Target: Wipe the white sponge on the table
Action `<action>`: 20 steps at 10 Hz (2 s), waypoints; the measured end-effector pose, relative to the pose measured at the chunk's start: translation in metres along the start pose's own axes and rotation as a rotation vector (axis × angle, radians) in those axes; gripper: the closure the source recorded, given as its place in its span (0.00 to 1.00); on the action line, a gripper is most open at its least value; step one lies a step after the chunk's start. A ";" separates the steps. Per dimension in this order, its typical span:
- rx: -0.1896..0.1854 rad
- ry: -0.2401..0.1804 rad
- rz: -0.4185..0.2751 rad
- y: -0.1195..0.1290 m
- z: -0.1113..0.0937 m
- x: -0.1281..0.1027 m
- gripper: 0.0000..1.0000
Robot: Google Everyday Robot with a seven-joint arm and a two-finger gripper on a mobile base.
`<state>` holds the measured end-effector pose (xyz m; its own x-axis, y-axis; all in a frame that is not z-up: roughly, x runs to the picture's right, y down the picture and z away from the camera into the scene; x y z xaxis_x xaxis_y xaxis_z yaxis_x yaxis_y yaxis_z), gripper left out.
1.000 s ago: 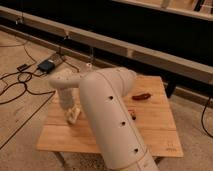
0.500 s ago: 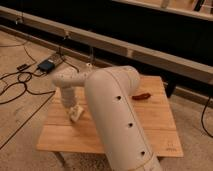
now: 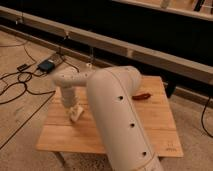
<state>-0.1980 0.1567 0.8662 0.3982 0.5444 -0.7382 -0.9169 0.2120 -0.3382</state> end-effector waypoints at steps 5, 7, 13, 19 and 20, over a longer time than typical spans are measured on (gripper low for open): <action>0.000 0.000 0.000 0.000 0.000 0.000 0.79; 0.000 0.000 -0.001 0.000 -0.001 0.000 0.79; -0.001 -0.001 -0.001 0.001 -0.001 0.000 0.79; 0.000 -0.001 -0.001 0.001 -0.001 0.000 0.83; -0.001 -0.001 -0.001 0.000 -0.001 0.000 0.85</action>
<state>-0.1984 0.1563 0.8657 0.3990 0.5448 -0.7375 -0.9165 0.2121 -0.3392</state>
